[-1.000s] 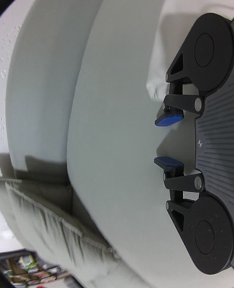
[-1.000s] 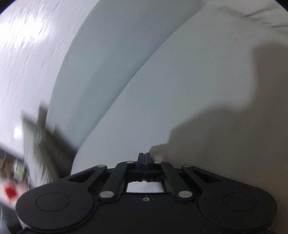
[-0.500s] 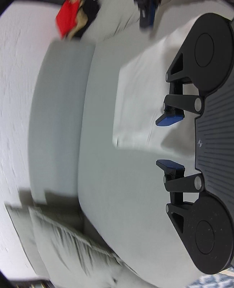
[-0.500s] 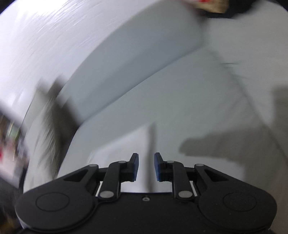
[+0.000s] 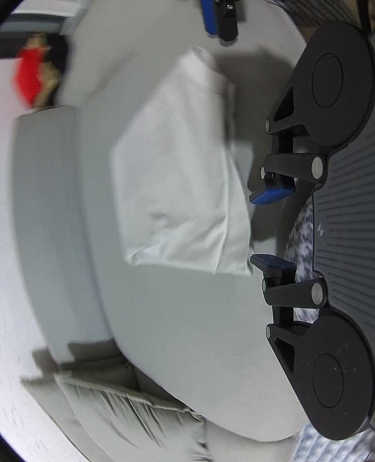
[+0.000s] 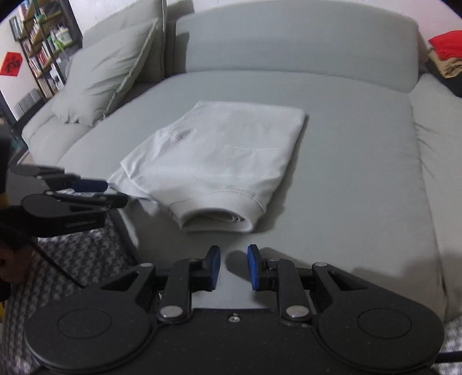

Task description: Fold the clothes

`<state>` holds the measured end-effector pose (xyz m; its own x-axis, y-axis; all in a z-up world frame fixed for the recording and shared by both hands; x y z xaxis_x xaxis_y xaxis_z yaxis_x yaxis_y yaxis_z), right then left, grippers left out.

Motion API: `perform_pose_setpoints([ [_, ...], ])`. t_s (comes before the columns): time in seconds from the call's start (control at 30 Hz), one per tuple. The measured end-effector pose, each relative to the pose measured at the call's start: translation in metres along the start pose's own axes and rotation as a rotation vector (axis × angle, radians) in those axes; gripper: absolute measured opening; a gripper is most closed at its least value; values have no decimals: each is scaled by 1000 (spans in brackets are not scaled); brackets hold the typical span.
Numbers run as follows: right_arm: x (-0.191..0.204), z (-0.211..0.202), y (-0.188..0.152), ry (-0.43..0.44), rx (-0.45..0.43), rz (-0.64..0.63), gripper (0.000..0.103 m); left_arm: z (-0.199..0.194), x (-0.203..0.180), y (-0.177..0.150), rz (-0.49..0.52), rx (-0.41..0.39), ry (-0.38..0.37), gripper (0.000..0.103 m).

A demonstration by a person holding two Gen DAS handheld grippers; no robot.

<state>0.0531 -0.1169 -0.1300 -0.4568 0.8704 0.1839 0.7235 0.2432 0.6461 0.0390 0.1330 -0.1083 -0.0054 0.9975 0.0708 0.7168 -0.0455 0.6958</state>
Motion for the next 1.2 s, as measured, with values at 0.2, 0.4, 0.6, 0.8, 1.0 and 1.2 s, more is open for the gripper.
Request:
perform_pose_setpoints([
  [0.2, -35, -15, 28, 90, -110, 225, 60, 12, 43, 31, -269, -21, 4, 63],
  [0.4, -75, 28, 34, 202, -95, 542, 57, 71, 61, 46, -435, 120, -115, 64],
  [0.6, -101, 76, 25, 294, -47, 780, 37, 94, 54, 46, -451, 147, -200, 63],
  [0.8, -117, 100, 33, 344, -48, 897, 35, 118, 45, 57, -513, 202, -376, 64],
  [1.0, -132, 124, 49, 354, -36, 950, 35, 151, 34, 77, -579, 247, -485, 62],
  [1.2, -135, 153, 69, 326, -33, 941, 25, 174, 17, 93, -531, 260, -488, 58],
])
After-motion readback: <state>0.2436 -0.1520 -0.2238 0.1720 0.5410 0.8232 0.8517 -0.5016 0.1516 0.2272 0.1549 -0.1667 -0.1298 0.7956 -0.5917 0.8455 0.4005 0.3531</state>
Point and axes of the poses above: each gripper's, at about its wrist camera, not at the fingertips, and z roughly the way its jaws point, x to its left, y to its top, the point moved 7 cm from there along z, roughly the way its jaws point, and after that the axes turned 4 degrees about -z, right-handed, at the moved point
